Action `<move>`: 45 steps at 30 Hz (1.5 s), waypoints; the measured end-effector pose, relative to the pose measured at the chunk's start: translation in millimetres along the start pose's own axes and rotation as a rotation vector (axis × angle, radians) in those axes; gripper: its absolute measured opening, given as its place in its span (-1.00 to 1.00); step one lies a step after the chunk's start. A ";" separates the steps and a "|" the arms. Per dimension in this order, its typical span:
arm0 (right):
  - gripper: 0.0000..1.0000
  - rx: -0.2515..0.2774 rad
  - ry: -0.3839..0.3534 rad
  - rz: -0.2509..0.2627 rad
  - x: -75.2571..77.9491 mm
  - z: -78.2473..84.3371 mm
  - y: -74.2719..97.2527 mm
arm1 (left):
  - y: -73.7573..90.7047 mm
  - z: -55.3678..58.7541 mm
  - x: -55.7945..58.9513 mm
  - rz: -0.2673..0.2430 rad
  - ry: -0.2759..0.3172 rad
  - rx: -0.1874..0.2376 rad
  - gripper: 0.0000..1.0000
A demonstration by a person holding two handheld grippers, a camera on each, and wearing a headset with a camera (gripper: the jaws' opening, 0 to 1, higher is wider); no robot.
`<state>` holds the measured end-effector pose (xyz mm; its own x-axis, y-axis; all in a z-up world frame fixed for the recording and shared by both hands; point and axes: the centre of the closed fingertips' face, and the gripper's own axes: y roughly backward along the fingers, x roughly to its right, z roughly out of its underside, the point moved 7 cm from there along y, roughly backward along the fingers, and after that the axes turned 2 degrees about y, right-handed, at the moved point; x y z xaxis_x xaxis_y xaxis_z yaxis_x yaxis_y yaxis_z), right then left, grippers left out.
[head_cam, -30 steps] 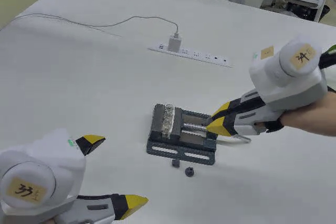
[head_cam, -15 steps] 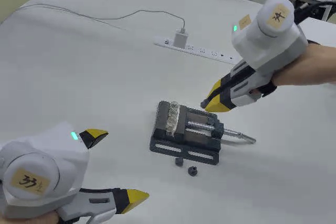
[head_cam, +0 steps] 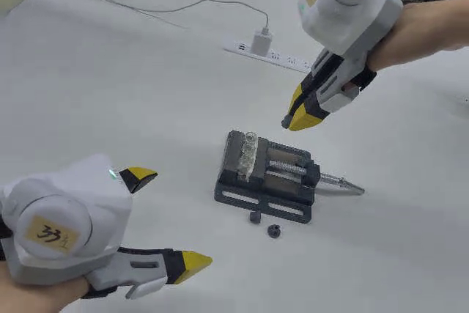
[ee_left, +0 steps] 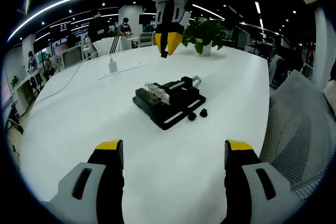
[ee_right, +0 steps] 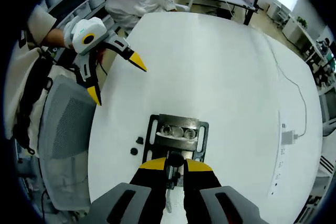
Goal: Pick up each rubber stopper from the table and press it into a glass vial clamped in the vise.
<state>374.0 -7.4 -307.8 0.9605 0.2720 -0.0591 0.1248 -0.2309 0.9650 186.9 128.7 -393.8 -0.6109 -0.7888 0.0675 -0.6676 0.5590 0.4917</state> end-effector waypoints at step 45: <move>-0.87 -0.150 0.049 -0.156 25.4 -25.4 -58.9 | -9.9 8.7 -13.9 0.008 0.045 -0.003 0.55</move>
<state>384.7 36.8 -359.6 0.9187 0.3393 -0.2021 0.2294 -0.0418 0.9724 198.3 136.3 -407.2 -0.5962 -0.7952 0.1102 -0.6616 0.5644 0.4937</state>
